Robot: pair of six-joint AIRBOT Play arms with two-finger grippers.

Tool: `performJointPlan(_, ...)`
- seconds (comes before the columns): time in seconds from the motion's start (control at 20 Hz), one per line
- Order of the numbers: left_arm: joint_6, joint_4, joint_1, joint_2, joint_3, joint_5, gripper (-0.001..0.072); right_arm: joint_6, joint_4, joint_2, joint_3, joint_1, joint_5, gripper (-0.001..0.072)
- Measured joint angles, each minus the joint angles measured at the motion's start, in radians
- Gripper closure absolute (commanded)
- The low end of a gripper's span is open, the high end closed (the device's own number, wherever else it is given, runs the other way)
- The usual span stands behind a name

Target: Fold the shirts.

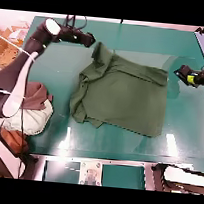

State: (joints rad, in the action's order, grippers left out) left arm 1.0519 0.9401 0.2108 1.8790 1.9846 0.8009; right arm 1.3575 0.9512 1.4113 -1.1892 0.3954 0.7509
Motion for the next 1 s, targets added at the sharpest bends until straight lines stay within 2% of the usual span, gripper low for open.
performJointPlan(0.3, 0.143, 0.0, -0.198, -0.08, 0.078, 0.41, 0.0128, -0.006, 0.093, -0.09, -0.005, 0.168, 0.315, 0.0286)
performJointPlan(0.55, 0.255, 0.0, -0.333, -0.135, -0.133, 0.713, 0.0128, 0.0, 0.163, -0.221, 0.2, 0.243, 0.459, 0.0285)
performJointPlan(0.8, 0.272, -0.011, -0.372, -0.27, -0.579, 0.793, 0.0128, 0.05, 0.185, -0.362, 0.449, 0.307, 0.496, 0.0285)
performJointPlan(1.0, 0.24, -0.037, -0.376, -0.472, -0.982, 0.682, 0.0128, 0.122, 0.217, -0.418, 0.58, 0.33, 0.479, 0.0286)
